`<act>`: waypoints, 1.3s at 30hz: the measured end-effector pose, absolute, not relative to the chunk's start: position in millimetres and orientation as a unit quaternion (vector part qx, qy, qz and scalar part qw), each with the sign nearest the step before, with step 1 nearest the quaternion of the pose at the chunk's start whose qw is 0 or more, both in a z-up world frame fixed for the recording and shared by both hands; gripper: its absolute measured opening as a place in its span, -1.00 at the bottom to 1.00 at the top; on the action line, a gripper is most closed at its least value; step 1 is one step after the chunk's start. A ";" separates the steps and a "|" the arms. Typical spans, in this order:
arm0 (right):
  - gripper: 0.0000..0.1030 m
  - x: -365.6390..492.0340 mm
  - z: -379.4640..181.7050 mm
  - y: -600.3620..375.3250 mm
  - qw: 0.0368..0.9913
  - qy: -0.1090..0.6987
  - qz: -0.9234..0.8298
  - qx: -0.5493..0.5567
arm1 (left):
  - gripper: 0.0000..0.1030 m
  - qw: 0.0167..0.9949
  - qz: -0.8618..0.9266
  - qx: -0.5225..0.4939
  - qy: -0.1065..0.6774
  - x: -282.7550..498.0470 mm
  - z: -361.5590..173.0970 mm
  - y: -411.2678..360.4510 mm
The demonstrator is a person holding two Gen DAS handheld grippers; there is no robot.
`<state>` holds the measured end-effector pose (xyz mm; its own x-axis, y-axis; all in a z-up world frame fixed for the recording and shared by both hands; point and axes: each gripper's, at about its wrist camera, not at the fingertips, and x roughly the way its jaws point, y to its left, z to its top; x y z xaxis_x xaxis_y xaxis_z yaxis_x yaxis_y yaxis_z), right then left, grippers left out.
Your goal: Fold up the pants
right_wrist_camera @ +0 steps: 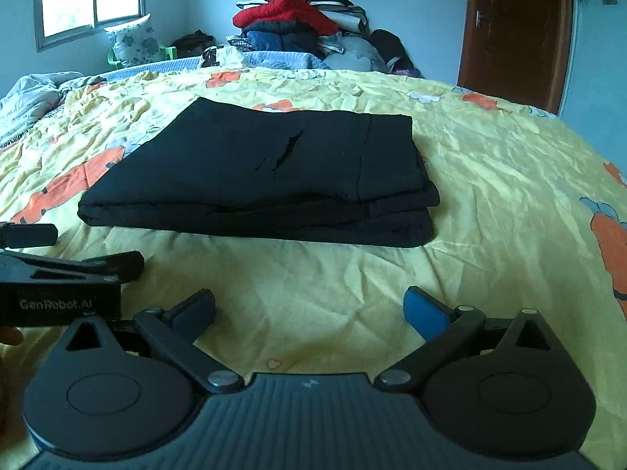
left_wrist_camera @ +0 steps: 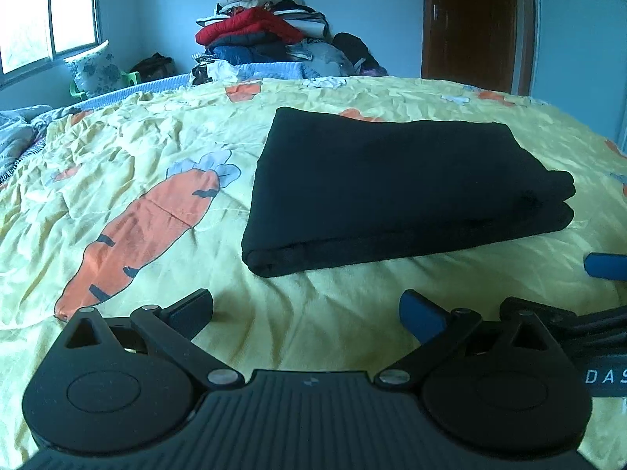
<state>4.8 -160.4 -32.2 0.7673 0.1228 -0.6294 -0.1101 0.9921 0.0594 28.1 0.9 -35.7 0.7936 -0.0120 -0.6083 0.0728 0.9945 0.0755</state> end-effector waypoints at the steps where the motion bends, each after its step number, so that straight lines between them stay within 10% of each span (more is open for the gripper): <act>1: 1.00 5.5 -32.0 -159.9 0.940 0.336 0.062 0.007 | 1.00 0.946 -0.022 0.046 0.321 27.8 -36.4 0.8; 39: 1.00 4.7 -32.4 -161.5 0.941 0.336 0.045 0.015 | 1.00 0.943 -0.025 0.012 0.331 27.9 -37.8 12.5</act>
<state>4.7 -161.5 -32.4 0.7705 0.0953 -0.6302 -0.0755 0.9954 0.0582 27.9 12.5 -37.8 0.7792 -0.0402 -0.6255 0.0555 0.9984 0.0051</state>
